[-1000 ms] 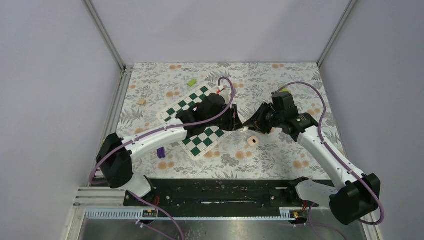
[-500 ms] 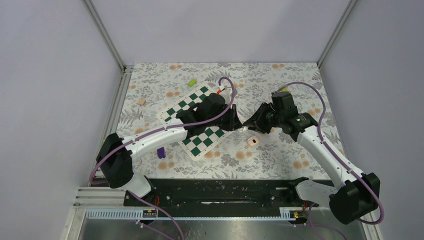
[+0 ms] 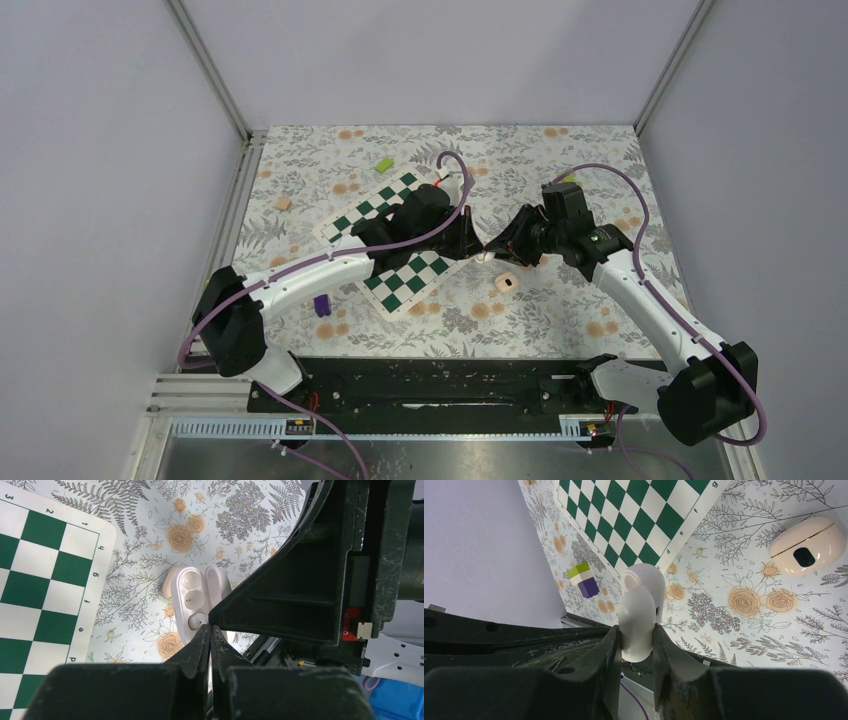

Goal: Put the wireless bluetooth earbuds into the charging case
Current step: Place the earbud in the charging case.

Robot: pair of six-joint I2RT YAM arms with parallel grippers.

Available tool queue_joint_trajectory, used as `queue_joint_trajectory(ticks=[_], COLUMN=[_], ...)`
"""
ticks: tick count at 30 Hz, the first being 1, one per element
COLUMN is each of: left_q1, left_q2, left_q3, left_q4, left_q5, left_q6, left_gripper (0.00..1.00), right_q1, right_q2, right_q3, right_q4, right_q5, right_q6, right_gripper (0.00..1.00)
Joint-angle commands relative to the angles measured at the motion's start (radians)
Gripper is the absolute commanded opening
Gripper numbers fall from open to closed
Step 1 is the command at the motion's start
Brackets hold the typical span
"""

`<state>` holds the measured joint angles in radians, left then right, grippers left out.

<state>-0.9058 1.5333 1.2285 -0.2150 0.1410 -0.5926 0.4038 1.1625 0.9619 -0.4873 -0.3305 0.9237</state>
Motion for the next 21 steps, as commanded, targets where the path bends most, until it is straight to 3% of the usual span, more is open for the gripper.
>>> queue_joint_trajectory(ticks=[1,3,6,15,19,21], left_q1=[-0.005,-0.005,-0.005,-0.005,-0.005,-0.004], left_q2=[-0.024,-0.022,-0.019,-0.017,-0.02,-0.026], left_q3=[0.021,0.025,0.025,0.024,0.018,0.012], left_q4=[0.075,0.069,0.063,0.052,0.055,0.065], left_q5=[-0.001,0.0,0.002,0.008,0.024,0.047], left_q6=[0.009,0.012,0.02,0.037,0.06,0.085], left_gripper=[0.0,0.09,0.13,0.14,0.08,0.13], right_q1=[0.009,0.009,0.009,0.009,0.009,0.009], right_q2=[-0.005,-0.006,-0.005,-0.005,-0.008,-0.01], right_q3=[0.024,0.024,0.023,0.024,0.023,0.023], right_q4=[0.056,0.06,0.064,0.065,0.068,0.066], right_q5=[-0.066,-0.068,-0.073,-0.074,-0.076,-0.072], right_q6=[0.022,0.022,0.026,0.029,0.031,0.029], right_gripper=[0.0,0.0,0.0,0.0,0.0,0.0])
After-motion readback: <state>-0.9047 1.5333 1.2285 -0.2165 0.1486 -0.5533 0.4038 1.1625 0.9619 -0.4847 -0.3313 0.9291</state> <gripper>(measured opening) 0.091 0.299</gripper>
